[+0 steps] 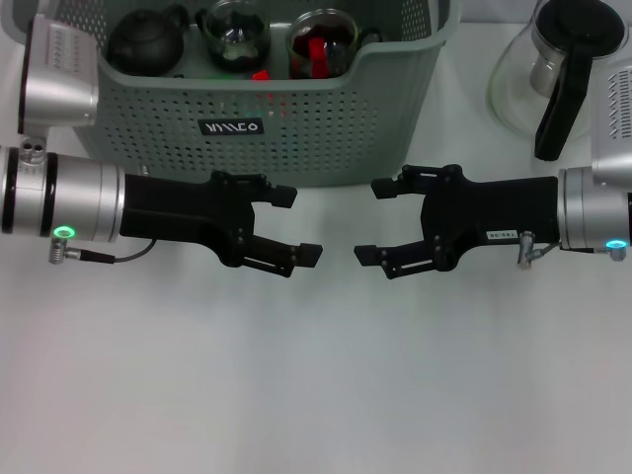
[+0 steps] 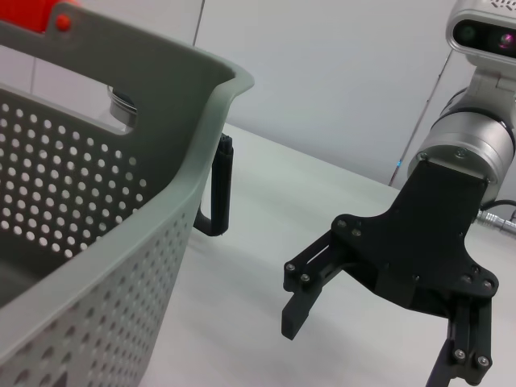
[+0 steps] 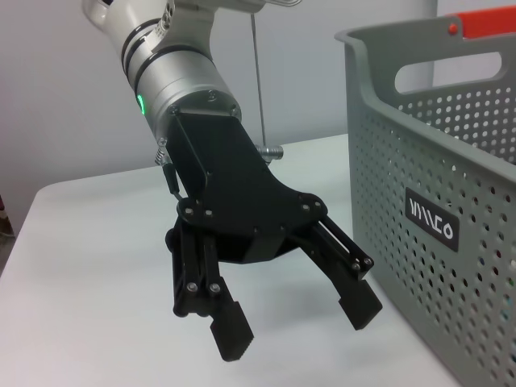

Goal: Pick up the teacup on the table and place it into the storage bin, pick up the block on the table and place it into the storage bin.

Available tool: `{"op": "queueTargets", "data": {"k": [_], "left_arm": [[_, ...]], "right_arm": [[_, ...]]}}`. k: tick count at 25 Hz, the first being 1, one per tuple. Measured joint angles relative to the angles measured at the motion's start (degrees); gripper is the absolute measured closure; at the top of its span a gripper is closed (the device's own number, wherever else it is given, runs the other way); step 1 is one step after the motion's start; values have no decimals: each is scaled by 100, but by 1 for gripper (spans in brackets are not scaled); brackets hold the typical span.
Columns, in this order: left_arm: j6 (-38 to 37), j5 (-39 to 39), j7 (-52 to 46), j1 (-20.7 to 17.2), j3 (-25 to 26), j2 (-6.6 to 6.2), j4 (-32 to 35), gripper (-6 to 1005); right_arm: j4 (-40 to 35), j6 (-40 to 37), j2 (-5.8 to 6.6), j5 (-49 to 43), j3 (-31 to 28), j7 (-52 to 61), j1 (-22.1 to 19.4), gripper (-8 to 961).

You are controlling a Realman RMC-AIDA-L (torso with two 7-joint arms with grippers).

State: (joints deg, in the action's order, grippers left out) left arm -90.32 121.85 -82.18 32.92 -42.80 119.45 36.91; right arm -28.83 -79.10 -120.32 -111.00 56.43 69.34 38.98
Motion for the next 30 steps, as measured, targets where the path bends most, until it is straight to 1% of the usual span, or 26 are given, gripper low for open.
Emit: {"op": "queueTargets", "data": {"k": [7,30], "left_arm": [[-13,0,0,-3,0,42,4,36],[-71,-4,-223,57,-86,26,54,36]], "right_arm": [[0,-4,0,0,16,5,13,8],[0,-33,13,-4,44,3,-37,8]]}}
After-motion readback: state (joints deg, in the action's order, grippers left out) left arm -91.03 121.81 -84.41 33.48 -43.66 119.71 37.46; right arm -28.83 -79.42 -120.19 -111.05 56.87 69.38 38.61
